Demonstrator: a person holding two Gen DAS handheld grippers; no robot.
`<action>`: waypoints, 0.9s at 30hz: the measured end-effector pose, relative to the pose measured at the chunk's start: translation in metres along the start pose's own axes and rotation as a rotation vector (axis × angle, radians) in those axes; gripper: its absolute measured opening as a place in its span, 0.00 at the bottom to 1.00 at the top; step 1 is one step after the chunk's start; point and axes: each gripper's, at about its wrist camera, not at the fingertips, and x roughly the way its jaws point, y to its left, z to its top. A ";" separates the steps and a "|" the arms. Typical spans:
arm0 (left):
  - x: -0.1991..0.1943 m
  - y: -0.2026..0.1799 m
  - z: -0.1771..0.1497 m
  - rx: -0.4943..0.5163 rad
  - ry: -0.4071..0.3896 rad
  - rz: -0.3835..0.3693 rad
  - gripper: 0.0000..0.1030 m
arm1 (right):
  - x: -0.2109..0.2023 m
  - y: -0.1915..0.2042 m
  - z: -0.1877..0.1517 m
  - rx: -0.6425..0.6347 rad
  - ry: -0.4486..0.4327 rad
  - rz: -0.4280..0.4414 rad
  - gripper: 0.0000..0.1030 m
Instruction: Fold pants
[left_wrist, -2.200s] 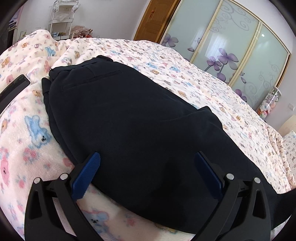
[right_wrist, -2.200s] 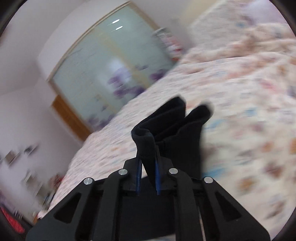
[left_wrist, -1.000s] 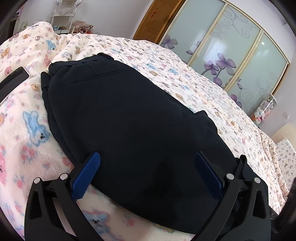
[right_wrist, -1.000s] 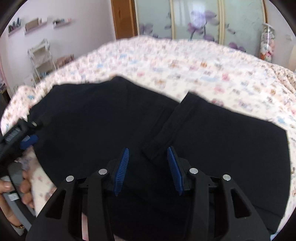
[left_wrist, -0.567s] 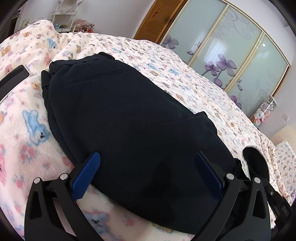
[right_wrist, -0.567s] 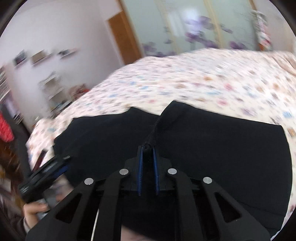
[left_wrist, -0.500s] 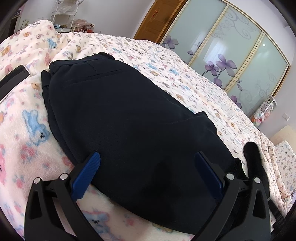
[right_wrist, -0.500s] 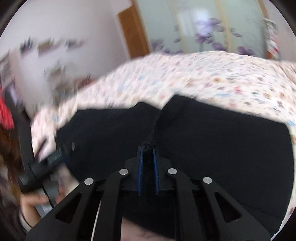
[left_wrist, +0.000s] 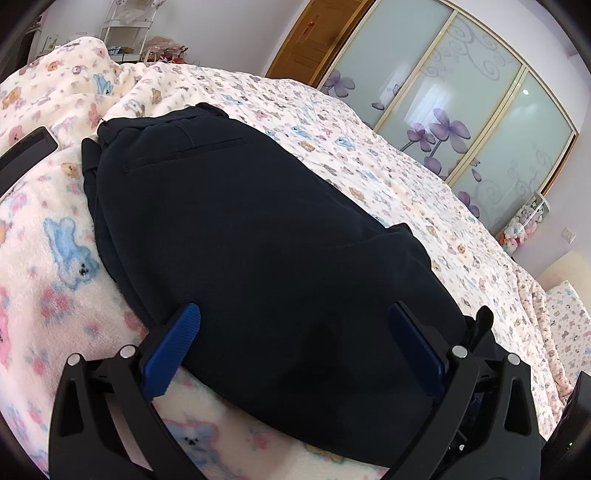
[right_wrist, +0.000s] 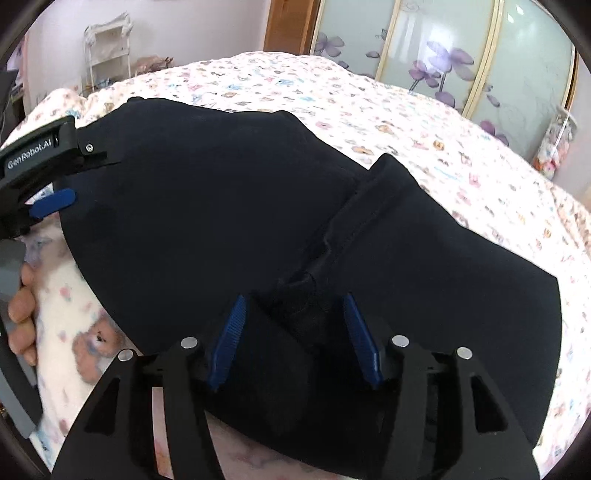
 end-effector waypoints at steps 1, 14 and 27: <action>0.000 0.000 0.000 -0.001 0.000 -0.001 0.98 | 0.000 -0.001 -0.001 -0.005 0.005 -0.008 0.56; -0.001 0.002 0.000 -0.018 0.002 -0.022 0.98 | -0.008 -0.029 0.008 0.149 -0.029 0.026 0.27; -0.004 0.006 0.001 -0.050 -0.002 -0.048 0.98 | 0.018 0.005 0.015 0.178 0.029 0.220 0.39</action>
